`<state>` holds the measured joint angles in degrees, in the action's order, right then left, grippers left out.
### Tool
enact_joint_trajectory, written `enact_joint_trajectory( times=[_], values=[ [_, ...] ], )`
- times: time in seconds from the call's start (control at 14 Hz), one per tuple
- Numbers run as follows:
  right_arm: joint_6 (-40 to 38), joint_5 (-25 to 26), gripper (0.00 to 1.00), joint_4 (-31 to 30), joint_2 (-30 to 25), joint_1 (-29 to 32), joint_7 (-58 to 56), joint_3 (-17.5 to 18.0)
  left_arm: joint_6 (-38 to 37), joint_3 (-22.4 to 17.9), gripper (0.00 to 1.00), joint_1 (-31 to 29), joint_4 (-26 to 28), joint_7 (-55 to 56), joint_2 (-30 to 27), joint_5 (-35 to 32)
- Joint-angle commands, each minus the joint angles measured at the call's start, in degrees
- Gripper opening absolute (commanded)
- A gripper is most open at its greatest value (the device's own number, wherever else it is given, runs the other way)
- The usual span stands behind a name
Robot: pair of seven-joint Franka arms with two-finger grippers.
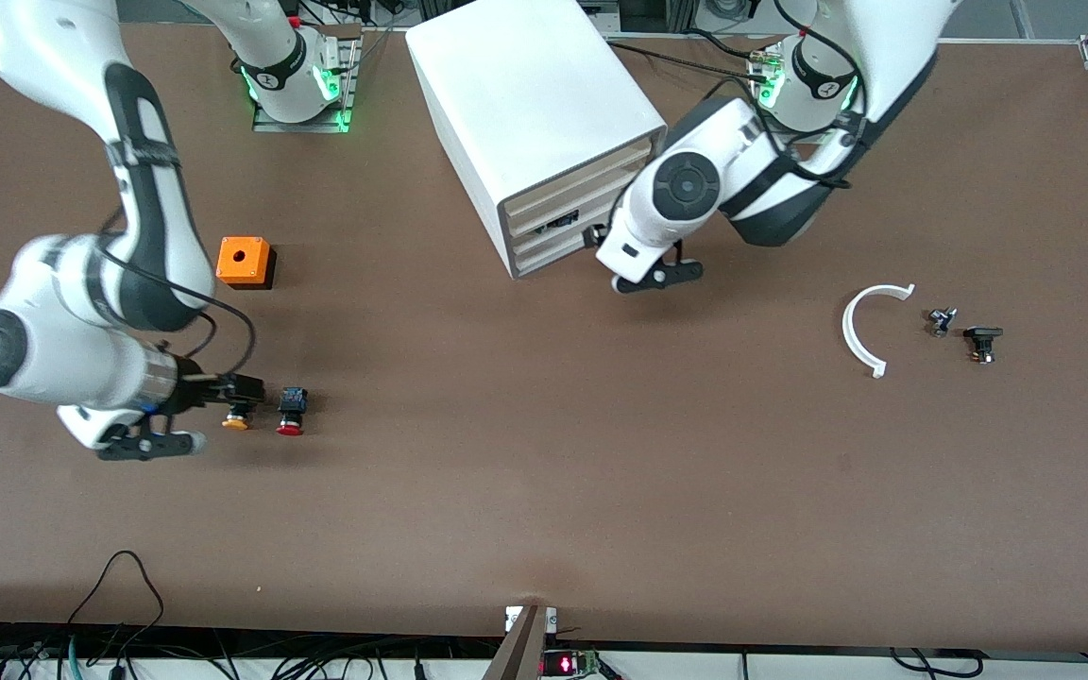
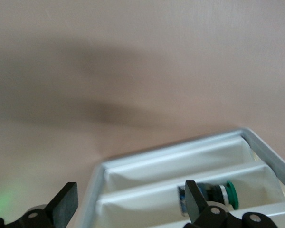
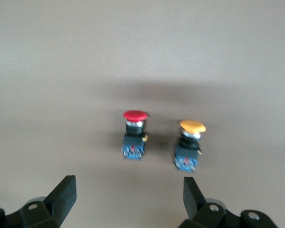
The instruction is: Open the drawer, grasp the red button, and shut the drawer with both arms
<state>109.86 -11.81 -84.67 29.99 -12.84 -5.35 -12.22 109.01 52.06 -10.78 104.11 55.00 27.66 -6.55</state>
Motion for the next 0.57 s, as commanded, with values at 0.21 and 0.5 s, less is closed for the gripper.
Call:
enact_joint_trajectory(
  times=[0.21,0.5],
  values=[
    [-10.0,5.7,1.0,-1.7,-11.1,-0.5,3.7,-3.2,-16.5,0.5,0.99,-8.6,-12.9,-16.0,-0.3,-1.8],
    [-16.8,9.6,1.0,-2.0,-20.1,12.0,6.6,11.6,-19.0,0.9,0.99,-14.1,-13.5,-28.5,-4.1,-6.2]
  ],
)
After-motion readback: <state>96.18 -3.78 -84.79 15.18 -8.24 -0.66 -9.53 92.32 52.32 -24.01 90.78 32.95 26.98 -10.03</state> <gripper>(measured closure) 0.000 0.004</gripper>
